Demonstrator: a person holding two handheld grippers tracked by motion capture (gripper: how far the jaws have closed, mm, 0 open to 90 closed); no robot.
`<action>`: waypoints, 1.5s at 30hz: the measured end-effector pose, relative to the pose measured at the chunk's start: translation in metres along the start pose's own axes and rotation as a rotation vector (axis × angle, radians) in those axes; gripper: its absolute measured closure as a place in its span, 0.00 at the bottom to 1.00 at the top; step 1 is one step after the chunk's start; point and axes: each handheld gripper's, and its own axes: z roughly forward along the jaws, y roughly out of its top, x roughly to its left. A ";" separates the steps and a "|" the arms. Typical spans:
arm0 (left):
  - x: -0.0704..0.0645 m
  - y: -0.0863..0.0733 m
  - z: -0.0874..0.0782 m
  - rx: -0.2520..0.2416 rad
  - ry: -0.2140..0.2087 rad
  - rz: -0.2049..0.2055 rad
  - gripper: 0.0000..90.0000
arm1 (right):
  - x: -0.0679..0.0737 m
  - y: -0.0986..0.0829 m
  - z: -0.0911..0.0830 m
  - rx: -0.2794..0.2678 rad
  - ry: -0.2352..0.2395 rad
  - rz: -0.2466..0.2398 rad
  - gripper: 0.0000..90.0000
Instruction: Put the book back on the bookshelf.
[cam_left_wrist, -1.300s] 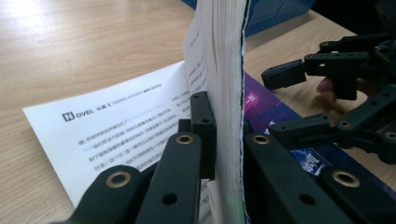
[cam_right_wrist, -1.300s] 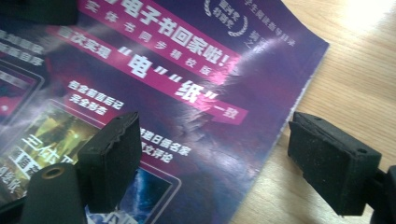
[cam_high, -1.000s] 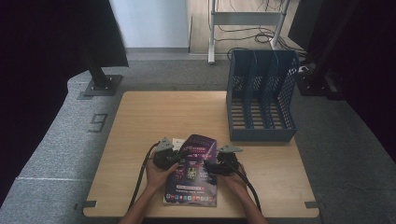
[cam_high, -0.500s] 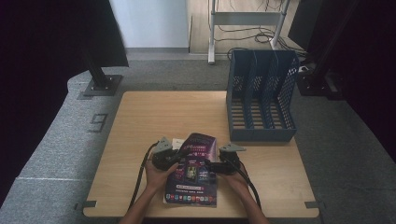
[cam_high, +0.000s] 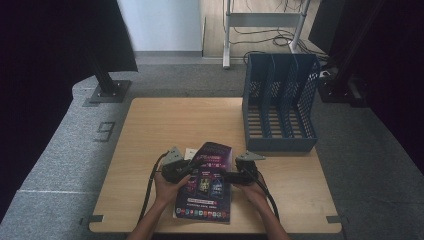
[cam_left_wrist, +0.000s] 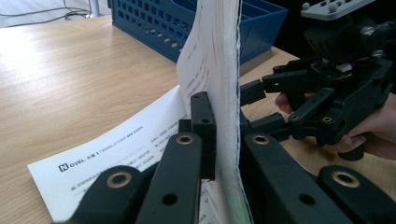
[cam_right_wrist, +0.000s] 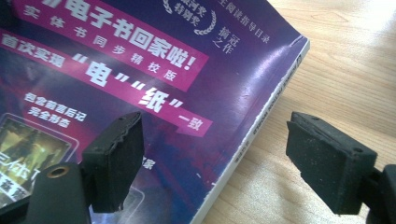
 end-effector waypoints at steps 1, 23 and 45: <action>0.000 0.000 0.000 -0.002 -0.002 0.000 0.97 | 0.000 0.000 0.000 -0.001 -0.001 -0.001 0.21; -0.005 0.008 -0.011 -0.035 -0.006 0.016 0.97 | -0.002 0.004 -0.002 -0.028 0.037 0.006 0.21; -0.010 0.013 -0.018 -0.058 -0.021 0.026 0.97 | -0.001 0.009 0.003 -0.027 0.156 0.026 0.18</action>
